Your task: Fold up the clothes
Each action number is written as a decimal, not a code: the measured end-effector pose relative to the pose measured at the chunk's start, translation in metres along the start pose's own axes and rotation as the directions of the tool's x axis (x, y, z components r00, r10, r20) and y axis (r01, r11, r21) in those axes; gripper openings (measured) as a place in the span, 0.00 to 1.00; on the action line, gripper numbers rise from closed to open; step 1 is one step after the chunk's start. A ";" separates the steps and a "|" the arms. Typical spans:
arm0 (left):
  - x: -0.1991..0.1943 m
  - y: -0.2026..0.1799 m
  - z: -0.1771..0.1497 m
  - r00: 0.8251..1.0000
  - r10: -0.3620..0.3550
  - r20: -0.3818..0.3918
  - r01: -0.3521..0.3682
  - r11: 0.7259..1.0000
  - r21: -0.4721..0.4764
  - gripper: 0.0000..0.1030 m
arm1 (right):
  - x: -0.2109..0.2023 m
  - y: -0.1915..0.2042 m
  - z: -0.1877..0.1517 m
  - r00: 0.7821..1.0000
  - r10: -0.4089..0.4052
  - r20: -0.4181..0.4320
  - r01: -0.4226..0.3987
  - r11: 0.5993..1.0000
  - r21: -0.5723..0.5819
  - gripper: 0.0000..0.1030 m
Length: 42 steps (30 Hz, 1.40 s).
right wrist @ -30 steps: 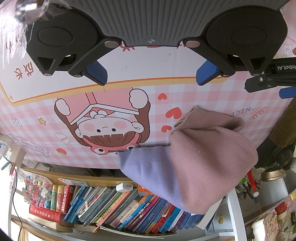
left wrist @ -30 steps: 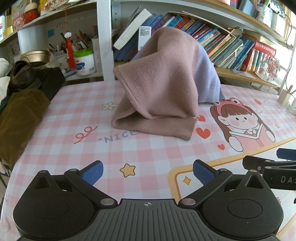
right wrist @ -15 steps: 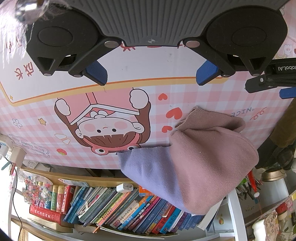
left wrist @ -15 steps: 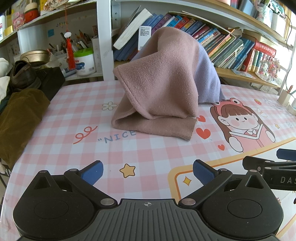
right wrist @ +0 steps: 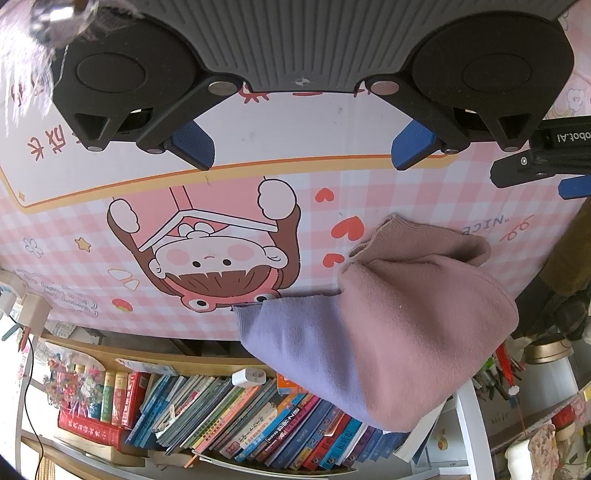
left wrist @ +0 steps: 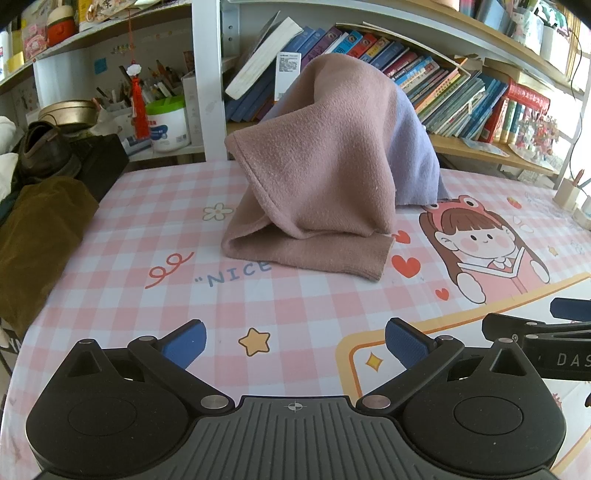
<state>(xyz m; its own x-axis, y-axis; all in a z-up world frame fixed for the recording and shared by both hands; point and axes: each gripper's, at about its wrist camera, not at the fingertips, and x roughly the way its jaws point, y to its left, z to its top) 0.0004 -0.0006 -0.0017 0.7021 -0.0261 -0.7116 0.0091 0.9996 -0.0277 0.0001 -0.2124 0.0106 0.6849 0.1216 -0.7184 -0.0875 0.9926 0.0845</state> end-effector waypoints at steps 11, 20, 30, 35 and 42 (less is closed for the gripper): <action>-0.001 0.001 0.000 1.000 -0.013 0.009 0.013 1.000 0.001 1.00 | 0.001 0.000 0.001 1.000 -0.003 -0.004 0.003 1.000 -0.002 1.00; -0.003 0.000 -0.001 0.999 -0.034 0.016 0.034 0.999 0.001 1.00 | 0.002 0.000 0.000 1.000 -0.015 -0.013 0.015 1.000 0.002 1.00; -0.006 -0.006 -0.003 0.999 -0.038 0.011 0.037 0.999 0.037 1.00 | -0.001 0.000 -0.003 1.000 -0.020 -0.016 0.020 1.000 0.008 1.00; -0.010 -0.011 -0.005 0.998 -0.062 0.022 0.061 0.996 0.071 1.00 | -0.003 0.000 -0.005 1.000 -0.026 -0.010 0.026 1.000 0.007 1.00; -0.010 -0.010 -0.006 0.997 -0.077 0.024 0.076 0.996 0.054 1.00 | -0.007 -0.002 -0.009 0.999 -0.034 -0.017 0.034 0.999 0.000 1.00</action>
<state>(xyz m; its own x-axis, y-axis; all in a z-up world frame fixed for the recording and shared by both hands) -0.0106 -0.0104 0.0012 0.7160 -0.1026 -0.6906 0.1004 0.9940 -0.0436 -0.0108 -0.2154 0.0088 0.6751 0.0880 -0.7325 -0.0647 0.9961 0.0599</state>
